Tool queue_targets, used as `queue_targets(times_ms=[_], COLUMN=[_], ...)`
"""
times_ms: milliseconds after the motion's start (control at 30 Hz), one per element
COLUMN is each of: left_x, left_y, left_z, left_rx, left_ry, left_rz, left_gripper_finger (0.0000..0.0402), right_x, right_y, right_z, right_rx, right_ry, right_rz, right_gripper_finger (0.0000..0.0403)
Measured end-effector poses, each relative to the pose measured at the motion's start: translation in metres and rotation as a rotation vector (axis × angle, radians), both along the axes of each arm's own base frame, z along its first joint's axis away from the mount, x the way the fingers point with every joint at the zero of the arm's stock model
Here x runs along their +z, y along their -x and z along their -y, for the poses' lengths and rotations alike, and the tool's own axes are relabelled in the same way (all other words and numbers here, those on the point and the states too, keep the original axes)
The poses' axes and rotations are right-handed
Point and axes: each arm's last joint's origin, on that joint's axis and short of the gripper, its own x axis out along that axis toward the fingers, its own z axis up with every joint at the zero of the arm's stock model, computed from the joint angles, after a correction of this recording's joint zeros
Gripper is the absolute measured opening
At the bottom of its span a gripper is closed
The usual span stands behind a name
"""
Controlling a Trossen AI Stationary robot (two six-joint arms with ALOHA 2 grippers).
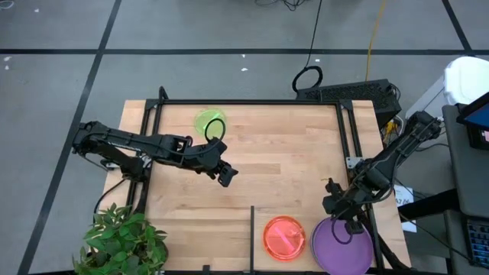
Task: Place and stack plates onto a shelf
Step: Stack the purple plate on top of the blue plate on the shelf, then stack the green plate on top of the red plate on the shelf
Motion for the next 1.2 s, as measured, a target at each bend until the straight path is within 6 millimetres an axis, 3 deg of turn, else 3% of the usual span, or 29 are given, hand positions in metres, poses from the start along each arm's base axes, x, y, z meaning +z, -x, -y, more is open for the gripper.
queue_targets(times_ms=[267, 900, 1033, 1200], left_x=[0.000, 0.000, -0.003, -0.005], left_y=[0.000, 0.000, 0.001, 0.001], left_z=[0.000, -0.002, -0.015, -0.052], left_rx=[0.001, 0.014, 0.060, 0.161], left_ry=[0.001, -0.018, -0.018, -0.029], left_rz=[0.000, 0.001, -0.037, -0.074], left_gripper_finger=[0.0228, 0.0228, 0.0228, 0.0227], right_x=[-0.011, -0.010, -0.003, -0.002], right_y=[0.000, 0.000, -0.002, -0.002], right_z=[0.000, 0.000, -0.001, -0.001], right_rx=[0.002, -0.042, -0.047, -0.117], right_ry=[0.004, -0.007, -0.024, -0.041], right_rz=[0.000, -0.017, 0.004, -0.023], right_gripper_finger=[0.0001, 0.0063, 0.0063, 0.0064])
